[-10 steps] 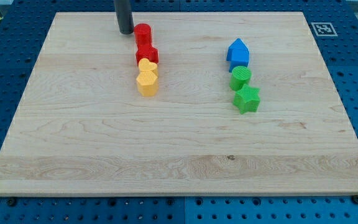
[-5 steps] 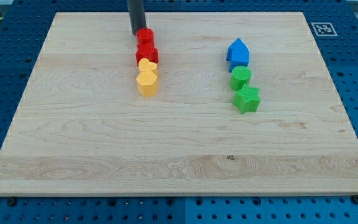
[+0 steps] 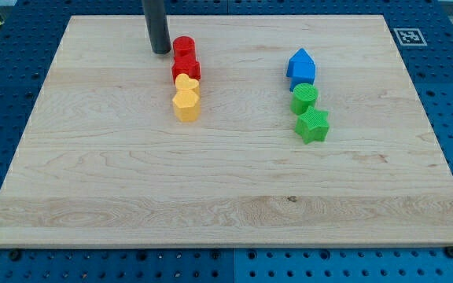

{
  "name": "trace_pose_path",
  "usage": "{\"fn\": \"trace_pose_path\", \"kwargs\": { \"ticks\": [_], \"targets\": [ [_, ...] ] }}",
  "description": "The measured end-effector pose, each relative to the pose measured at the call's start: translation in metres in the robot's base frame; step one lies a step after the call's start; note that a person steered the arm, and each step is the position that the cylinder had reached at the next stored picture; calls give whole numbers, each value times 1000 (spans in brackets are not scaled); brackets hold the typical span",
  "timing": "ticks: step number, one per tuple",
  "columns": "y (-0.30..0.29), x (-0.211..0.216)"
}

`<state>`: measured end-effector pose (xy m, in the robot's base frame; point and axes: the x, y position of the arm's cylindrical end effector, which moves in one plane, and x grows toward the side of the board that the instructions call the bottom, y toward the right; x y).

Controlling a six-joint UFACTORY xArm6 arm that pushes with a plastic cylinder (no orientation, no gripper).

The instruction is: Slightly push the red circle to the right

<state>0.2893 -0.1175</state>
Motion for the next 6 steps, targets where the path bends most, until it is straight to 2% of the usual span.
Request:
{"fn": "trace_pose_path", "kwargs": {
  "ticks": [4,5,6],
  "targets": [
    [13,0],
    [-3,0],
    [-45,10]
  ]
}}
